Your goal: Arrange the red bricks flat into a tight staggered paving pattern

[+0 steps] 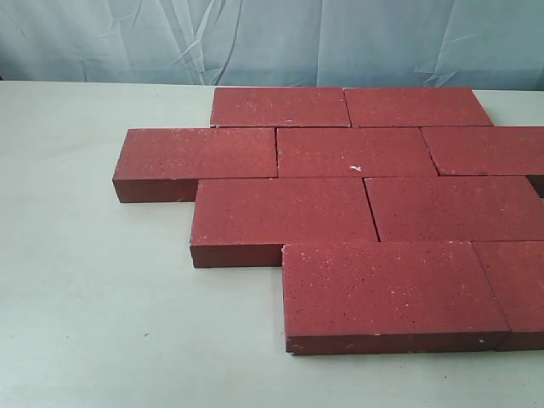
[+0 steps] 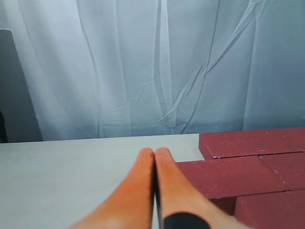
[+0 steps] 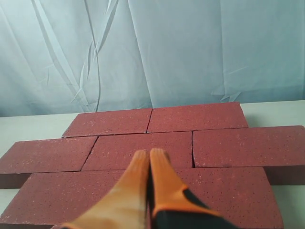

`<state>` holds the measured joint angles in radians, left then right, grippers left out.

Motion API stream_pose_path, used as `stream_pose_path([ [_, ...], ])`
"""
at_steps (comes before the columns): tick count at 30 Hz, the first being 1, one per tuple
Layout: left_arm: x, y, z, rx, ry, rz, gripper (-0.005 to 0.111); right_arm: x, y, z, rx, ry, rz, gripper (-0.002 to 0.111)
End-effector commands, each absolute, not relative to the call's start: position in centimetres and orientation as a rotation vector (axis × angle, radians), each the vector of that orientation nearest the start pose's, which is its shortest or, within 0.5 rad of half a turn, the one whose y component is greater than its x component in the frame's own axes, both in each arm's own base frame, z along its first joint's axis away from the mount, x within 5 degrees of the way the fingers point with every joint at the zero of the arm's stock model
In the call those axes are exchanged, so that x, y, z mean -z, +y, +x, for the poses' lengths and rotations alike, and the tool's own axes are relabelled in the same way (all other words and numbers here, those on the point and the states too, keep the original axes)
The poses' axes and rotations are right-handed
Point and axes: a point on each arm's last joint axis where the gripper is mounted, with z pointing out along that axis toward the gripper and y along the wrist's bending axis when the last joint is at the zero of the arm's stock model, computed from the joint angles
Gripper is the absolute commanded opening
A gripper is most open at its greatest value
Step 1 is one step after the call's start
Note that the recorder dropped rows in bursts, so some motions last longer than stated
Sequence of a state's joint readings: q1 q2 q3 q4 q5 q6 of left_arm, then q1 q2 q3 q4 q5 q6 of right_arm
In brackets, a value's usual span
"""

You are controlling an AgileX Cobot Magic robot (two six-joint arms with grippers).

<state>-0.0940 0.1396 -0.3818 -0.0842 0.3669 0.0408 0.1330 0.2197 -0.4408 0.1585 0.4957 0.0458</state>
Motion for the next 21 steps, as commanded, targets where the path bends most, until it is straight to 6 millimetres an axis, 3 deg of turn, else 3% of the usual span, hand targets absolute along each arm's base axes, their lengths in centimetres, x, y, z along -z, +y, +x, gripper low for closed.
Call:
stream_pose_path([
  [1,-28.2,-0.5,4.4,0.086,1.614,0.049,0.0,-30.1,1.4,5.3,-0.294,1.76,-0.007,-0.001],
  [14,-20.6,-0.4,5.6,0.042,1.583,0.061,0.0,-30.1,1.4,5.3,-0.294,1.76,-0.007,-0.001],
  [21,-19.4,-0.4,5.6,0.039,1.693,0.068,0.0,-30.1,1.4,5.3,-0.294,1.76,-0.007,-0.001],
])
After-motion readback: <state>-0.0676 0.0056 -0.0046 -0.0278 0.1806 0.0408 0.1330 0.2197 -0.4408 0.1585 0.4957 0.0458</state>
